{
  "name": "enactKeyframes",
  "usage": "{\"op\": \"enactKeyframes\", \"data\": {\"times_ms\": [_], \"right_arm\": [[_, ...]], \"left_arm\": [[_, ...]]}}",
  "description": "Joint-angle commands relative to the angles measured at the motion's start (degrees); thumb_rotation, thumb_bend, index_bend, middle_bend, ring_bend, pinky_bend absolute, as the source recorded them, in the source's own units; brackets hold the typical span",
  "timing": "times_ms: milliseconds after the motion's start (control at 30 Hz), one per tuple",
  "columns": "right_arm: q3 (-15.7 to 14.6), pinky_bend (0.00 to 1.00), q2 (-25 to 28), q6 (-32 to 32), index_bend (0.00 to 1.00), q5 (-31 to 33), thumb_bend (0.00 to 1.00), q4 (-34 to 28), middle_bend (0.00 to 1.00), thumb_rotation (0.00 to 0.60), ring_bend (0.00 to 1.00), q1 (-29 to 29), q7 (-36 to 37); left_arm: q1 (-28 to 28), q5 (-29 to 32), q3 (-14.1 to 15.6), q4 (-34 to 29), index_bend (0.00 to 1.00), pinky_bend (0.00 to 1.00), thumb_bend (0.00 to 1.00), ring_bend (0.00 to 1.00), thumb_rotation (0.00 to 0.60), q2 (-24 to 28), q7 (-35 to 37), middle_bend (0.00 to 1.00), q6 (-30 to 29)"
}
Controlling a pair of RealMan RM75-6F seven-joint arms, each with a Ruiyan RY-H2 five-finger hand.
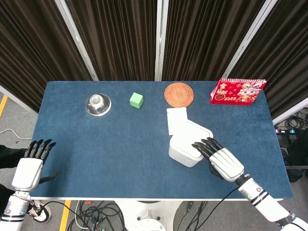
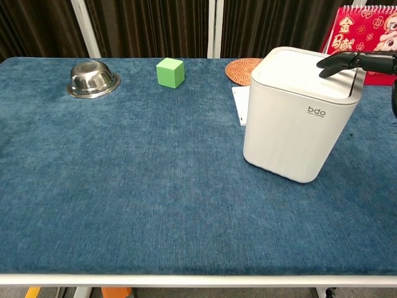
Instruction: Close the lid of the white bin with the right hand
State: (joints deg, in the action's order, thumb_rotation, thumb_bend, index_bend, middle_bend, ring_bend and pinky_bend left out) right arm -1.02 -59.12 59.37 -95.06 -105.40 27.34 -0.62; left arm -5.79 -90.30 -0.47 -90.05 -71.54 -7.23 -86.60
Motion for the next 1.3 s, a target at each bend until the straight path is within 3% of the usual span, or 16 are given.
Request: {"op": "enactKeyframes", "data": {"times_ms": [33, 333, 700, 900, 1067, 1133, 1233, 1267, 1300], "right_arm": [[-0.2, 0.00, -0.2, -1.0, 0.00, 0.8, 1.00, 0.0, 0.23, 0.600, 0.00, 0.3, -0.5], [-0.2, 0.00, -0.2, 1.5, 0.00, -0.3, 1.00, -0.1, 0.21, 0.600, 0.00, -0.2, 0.1], [0.3, 0.00, 2.1, 23.1, 0.00, -6.9, 1.00, 3.0, 0.10, 0.600, 0.00, -8.9, 6.6], [-2.4, 0.00, -1.5, 27.5, 0.00, -0.3, 1.00, 12.9, 0.04, 0.600, 0.00, -16.9, 7.3], [-2.0, 0.00, -5.6, 27.1, 0.00, 8.1, 0.99, 22.2, 0.03, 0.600, 0.00, -21.5, 5.3], [-1.0, 0.00, -7.9, 26.8, 0.00, 11.9, 0.82, 25.3, 0.01, 0.600, 0.00, -23.0, 3.3], [1.5, 0.00, -11.2, 27.2, 0.00, 17.0, 0.31, 28.2, 0.00, 0.600, 0.00, -24.4, -1.2], [2.1, 0.00, -12.0, 27.4, 0.00, 17.5, 0.18, 28.5, 0.00, 0.600, 0.00, -24.5, -1.1], [2.5, 0.00, -12.5, 27.4, 0.00, 17.6, 0.11, 28.7, 0.00, 0.600, 0.00, -24.6, -0.3]], "left_arm": [[0.0, 0.1, 0.0, 0.1, 0.14, 0.08, 0.00, 0.04, 0.600, -0.1, 0.1, 0.09, 0.1], [0.0, 0.1, -0.1, 0.5, 0.14, 0.08, 0.00, 0.04, 0.600, -0.2, 0.2, 0.09, 0.0], [0.2, -0.2, -0.1, 0.3, 0.14, 0.08, 0.00, 0.04, 0.600, -0.4, -0.1, 0.09, -0.5], [0.3, -0.3, -0.1, -0.1, 0.14, 0.08, 0.00, 0.04, 0.600, -0.1, 0.1, 0.09, -0.9], [0.3, -0.3, -0.2, -0.1, 0.14, 0.08, 0.00, 0.04, 0.600, 0.0, 0.4, 0.09, -0.8], [0.4, -0.3, -0.2, 0.0, 0.14, 0.08, 0.00, 0.04, 0.600, 0.0, 0.6, 0.09, -0.9], [0.4, -0.4, -0.1, 0.2, 0.14, 0.08, 0.00, 0.04, 0.600, -0.2, 0.6, 0.09, -1.0], [0.5, -0.4, -0.1, 0.2, 0.14, 0.08, 0.00, 0.04, 0.600, -0.2, 0.6, 0.09, -1.0], [0.5, -0.4, 0.0, 0.2, 0.14, 0.08, 0.00, 0.04, 0.600, -0.2, 0.6, 0.09, -1.1]]}}
